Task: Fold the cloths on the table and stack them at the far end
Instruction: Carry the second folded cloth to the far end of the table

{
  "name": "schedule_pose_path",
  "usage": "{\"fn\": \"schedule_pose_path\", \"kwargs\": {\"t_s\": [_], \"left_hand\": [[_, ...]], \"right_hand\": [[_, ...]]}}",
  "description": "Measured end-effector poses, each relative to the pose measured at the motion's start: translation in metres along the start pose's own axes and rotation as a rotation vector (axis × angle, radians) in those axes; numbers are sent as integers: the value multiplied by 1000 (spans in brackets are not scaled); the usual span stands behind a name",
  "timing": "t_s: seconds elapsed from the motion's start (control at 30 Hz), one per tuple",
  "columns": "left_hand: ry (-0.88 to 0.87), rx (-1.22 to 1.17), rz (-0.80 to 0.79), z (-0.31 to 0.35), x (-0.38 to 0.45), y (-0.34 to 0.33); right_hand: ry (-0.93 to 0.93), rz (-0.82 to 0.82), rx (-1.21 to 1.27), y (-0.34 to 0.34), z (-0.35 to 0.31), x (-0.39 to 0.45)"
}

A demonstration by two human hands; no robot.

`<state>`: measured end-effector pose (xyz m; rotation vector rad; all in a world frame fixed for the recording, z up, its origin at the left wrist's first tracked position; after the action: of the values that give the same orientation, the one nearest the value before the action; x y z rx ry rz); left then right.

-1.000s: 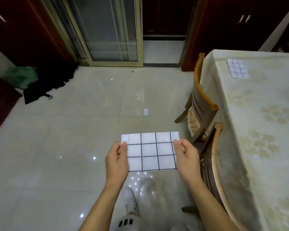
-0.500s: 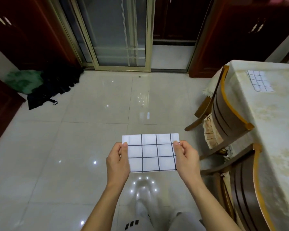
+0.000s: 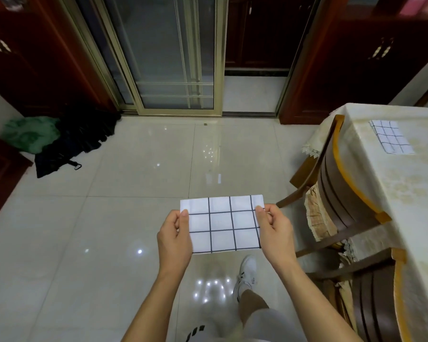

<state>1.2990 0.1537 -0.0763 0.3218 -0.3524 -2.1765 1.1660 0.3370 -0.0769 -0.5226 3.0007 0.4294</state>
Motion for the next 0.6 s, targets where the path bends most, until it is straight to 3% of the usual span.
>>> {"fn": "schedule_pose_path", "kwargs": {"t_s": [0.6], "left_hand": [[46,27,22,87,165,-180]], "right_hand": [[-2,44,46,73,-9,256]]}}
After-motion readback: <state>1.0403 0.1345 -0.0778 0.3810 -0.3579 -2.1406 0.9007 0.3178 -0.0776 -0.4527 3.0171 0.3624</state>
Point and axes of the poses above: each hand's wrist, its own x-axis towards the middle knuckle, its own y-axis out of the back of the hand, z = x × y, the point moved 5 cm from there along x, towards the middle knuckle, and after that the axes turned 5 degrees about x, right-handed, at the moved point
